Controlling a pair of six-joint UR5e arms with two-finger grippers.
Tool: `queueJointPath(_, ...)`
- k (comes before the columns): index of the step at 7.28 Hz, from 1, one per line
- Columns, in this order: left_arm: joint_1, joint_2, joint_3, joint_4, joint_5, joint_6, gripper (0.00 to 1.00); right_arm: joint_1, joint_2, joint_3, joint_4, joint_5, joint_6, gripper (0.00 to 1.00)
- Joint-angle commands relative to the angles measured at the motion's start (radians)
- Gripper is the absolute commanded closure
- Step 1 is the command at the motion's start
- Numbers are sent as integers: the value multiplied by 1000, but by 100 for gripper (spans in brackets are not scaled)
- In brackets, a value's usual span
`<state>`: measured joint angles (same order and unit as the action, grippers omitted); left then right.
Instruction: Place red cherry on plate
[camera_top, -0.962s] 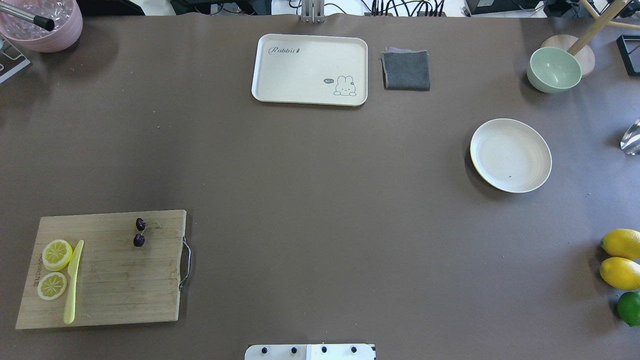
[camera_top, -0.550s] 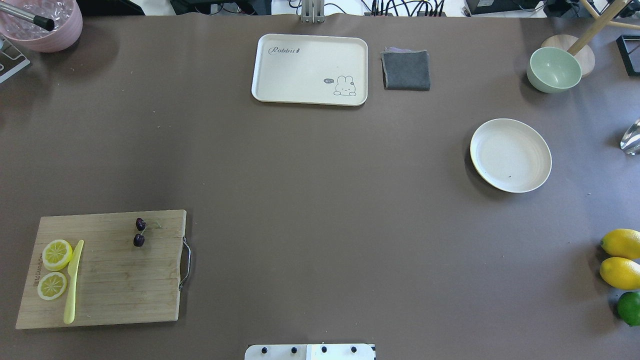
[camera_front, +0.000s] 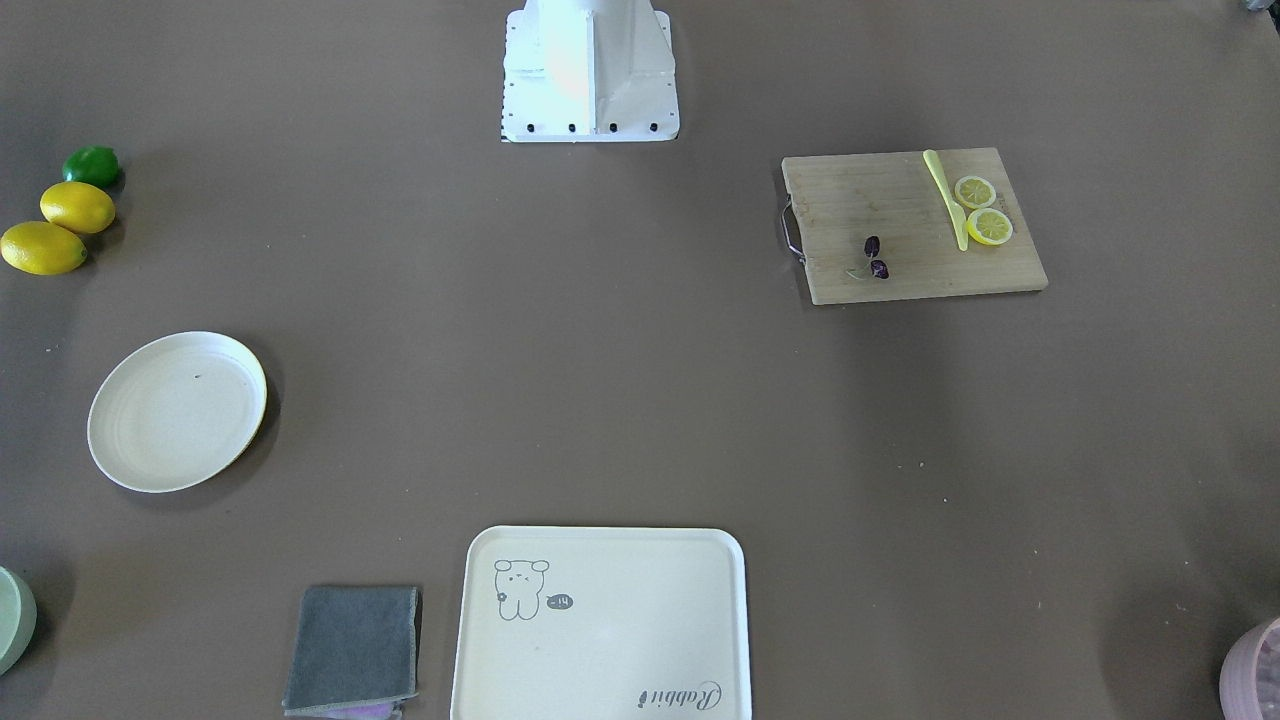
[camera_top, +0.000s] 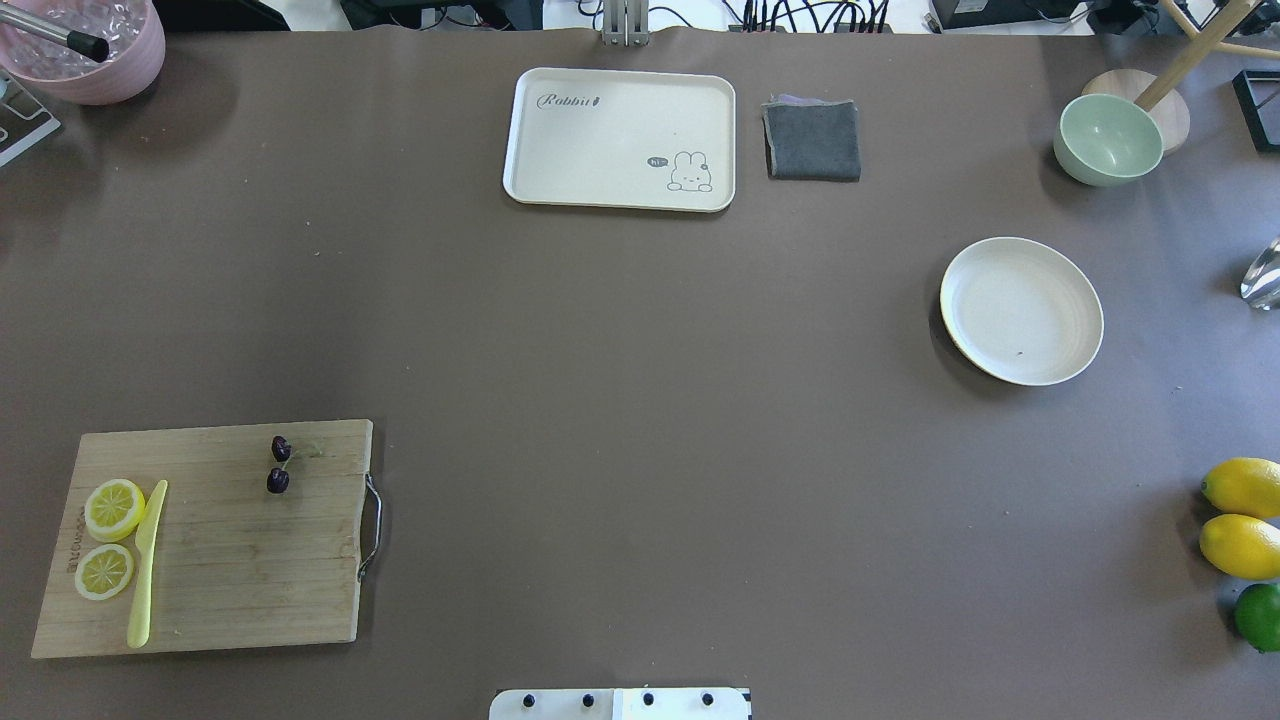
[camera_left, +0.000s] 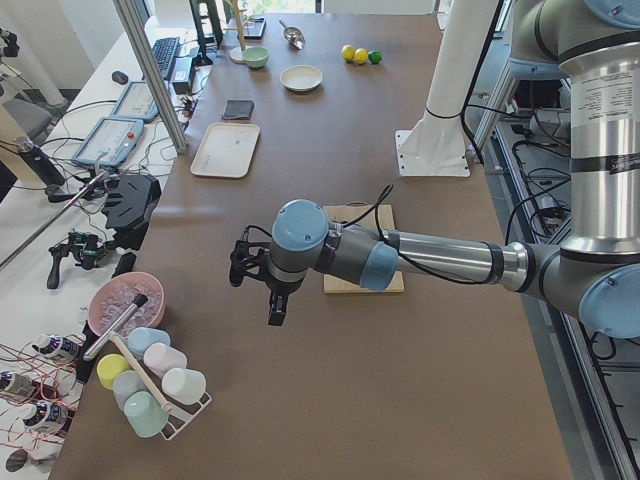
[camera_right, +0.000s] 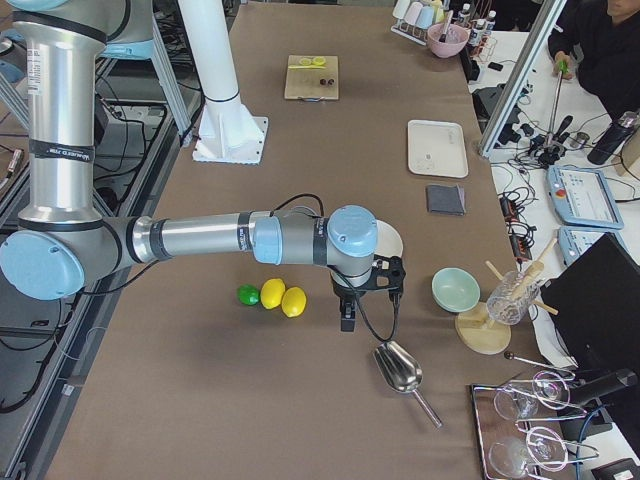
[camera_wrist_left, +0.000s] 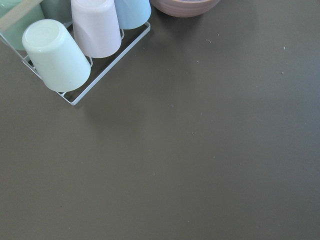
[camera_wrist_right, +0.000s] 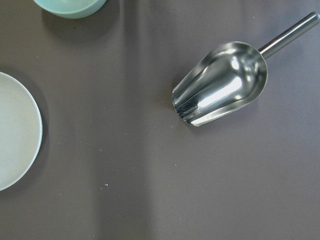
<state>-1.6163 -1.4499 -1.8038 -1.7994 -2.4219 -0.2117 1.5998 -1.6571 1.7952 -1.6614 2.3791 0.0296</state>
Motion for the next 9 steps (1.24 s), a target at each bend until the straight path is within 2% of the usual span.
queueJointPath(1, 1, -4, 1, 2, 0, 2, 2, -46, 2, -2, 37, -3, 13, 0)
queueJointPath(2, 1, -4, -2, 2, 0, 2, 2, -81, 13, -3, 48, -9, 62, 0)
queueJointPath(3, 1, -7, 1, 0, 0, 6, 2, -116, 17, -22, 128, -26, 119, 0)
queueJointPath(5, 1, -9, -5, -6, -2, 3, 2, -202, 19, -98, 359, -31, 308, 0)
queueJointPath(7, 10, -20, -3, -46, -2, -3, 2, -308, 33, -161, 545, -73, 503, 0)
queueJointPath(9, 45, -82, 26, -44, 0, -5, 2, -365, 46, -163, 604, -77, 605, 0)
